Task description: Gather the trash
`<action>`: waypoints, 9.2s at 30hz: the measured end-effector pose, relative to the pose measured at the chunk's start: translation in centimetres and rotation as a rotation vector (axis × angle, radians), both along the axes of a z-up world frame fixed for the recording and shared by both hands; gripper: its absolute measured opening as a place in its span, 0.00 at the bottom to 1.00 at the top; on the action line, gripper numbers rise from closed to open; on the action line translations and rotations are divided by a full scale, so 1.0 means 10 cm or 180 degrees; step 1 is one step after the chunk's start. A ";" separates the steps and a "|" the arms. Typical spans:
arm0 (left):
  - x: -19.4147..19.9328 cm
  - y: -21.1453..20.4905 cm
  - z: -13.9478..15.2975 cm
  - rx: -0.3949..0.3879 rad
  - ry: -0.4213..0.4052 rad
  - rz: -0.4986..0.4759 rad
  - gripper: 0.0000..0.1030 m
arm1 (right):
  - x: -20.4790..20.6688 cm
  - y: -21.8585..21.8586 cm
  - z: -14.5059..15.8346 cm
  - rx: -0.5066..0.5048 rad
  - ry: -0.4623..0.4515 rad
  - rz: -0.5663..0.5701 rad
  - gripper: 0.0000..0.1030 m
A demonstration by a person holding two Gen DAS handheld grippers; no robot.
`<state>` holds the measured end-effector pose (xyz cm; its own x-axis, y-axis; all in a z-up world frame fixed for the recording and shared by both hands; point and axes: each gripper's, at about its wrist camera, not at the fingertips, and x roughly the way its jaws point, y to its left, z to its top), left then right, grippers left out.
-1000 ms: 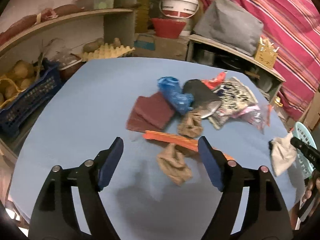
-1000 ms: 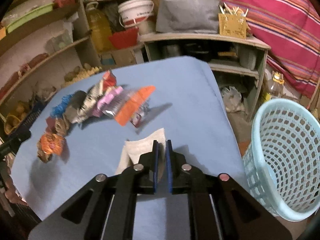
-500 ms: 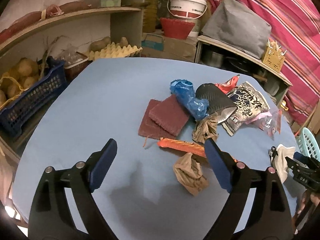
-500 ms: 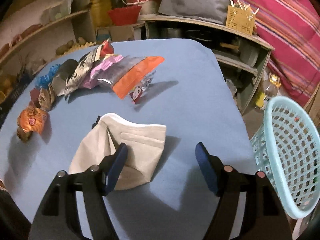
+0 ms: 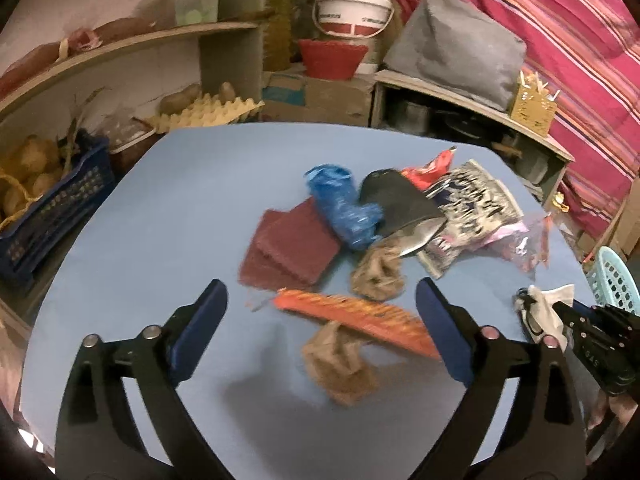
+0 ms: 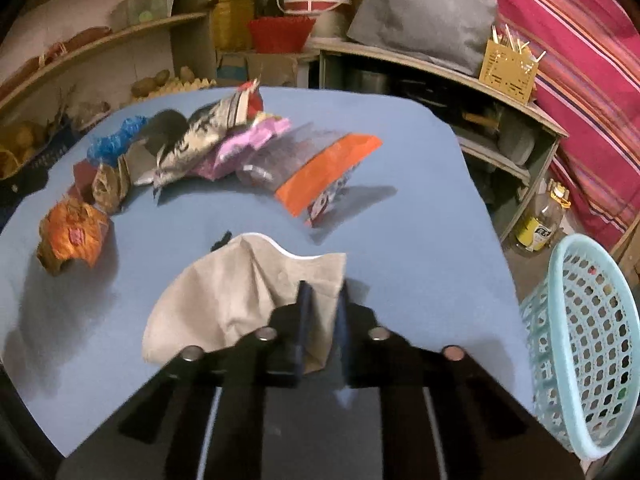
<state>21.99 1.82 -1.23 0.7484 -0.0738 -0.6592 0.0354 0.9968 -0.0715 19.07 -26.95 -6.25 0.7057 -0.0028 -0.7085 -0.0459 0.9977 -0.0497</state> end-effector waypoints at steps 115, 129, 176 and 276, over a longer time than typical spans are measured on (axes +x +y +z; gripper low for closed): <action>-0.52 -3.74 0.22 -0.0134 -0.0209 -0.1839 0.95 | -1.30 -3.07 0.46 0.0583 -0.0697 -0.1733 0.07; -0.47 -2.32 0.37 0.0030 -0.0388 -0.1043 0.95 | -1.04 -2.75 0.36 0.0587 -0.0588 -0.1804 0.90; -0.43 0.15 -0.53 0.0077 0.0023 -0.0005 0.95 | -0.45 -0.61 0.59 0.0128 -0.0811 -0.1231 0.96; -0.62 -2.47 0.43 0.0123 -0.0595 -0.1113 0.37 | -1.15 -2.24 0.74 0.0265 -0.0747 -0.1363 0.27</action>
<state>15.80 -22.91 3.08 0.7898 -0.3233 -0.5212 0.3820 0.9241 0.0057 7.53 -49.33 1.17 0.7941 -0.2775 -0.5408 0.3719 0.9256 0.0710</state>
